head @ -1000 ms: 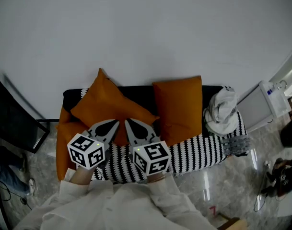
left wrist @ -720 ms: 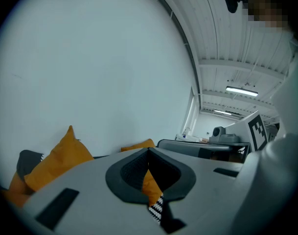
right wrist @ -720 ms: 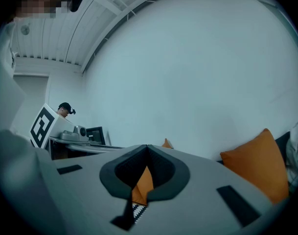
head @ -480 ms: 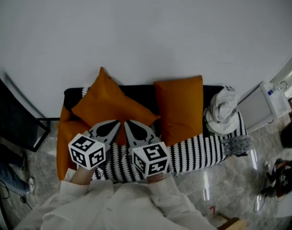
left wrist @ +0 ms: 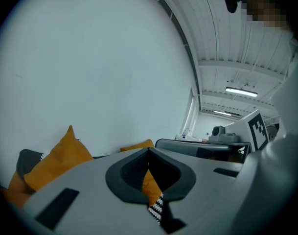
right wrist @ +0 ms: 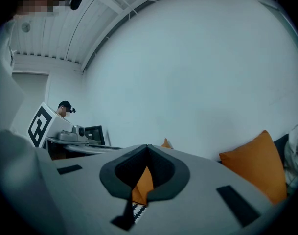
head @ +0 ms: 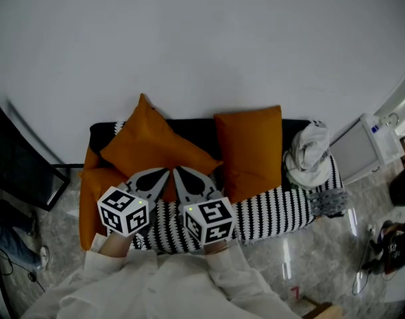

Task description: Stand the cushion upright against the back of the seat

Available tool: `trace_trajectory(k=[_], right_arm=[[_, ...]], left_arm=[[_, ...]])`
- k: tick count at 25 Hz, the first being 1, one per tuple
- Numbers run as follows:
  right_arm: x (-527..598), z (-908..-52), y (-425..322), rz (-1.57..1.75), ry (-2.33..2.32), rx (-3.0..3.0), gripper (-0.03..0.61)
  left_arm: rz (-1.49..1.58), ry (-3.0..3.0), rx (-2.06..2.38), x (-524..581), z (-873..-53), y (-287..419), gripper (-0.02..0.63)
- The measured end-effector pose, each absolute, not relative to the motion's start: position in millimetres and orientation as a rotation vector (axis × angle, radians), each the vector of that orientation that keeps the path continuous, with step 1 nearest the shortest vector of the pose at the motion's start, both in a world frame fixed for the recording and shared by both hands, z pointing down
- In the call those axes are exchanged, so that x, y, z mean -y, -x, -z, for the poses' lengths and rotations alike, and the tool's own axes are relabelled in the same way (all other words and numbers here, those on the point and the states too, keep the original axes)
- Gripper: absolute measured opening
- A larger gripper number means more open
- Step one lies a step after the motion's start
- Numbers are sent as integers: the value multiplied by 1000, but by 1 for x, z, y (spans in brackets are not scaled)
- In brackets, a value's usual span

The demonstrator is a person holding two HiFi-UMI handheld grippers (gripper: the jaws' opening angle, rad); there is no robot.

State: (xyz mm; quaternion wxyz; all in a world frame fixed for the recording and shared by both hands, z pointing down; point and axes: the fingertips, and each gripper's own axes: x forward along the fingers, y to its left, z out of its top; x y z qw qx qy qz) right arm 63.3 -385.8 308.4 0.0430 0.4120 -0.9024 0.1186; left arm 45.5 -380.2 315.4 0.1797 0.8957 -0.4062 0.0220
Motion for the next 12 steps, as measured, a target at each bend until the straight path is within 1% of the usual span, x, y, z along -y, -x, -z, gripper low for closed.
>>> trace_trajectory(k=[12], right_arm=[[384,-309,-66,-384,-1275,2744,12]], left_arm=[[-50,-2525,1174,376,-312,-44,8]])
